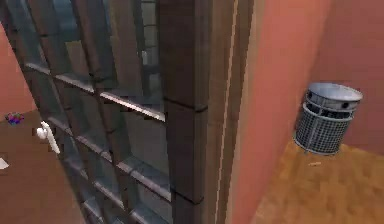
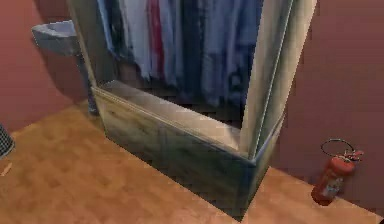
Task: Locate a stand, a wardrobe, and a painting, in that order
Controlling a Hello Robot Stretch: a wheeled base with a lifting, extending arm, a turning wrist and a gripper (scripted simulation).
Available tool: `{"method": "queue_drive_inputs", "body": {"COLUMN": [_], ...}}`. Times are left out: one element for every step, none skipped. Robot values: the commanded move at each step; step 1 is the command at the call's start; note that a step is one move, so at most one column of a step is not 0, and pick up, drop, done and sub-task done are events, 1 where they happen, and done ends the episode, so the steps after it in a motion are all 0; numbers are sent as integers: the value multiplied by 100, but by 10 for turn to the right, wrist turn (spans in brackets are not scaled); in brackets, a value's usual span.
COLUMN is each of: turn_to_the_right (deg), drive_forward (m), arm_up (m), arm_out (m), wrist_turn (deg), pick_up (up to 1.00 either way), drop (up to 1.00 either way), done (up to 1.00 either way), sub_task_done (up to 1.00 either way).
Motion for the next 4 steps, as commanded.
{"method": "queue_drive_inputs", "body": {"turn_to_the_right": [-450,-240,0,270], "drive_forward": [0,0,85,0], "arm_up": [0,0,0,0], "arm_out": [0,0,0,0], "wrist_turn": [0,0,0,0], "pick_up": [0,0,0,0], "drop": [0,0,0,0], "done": [0,0,0,0], "sub_task_done": [0,0,0,0]}}
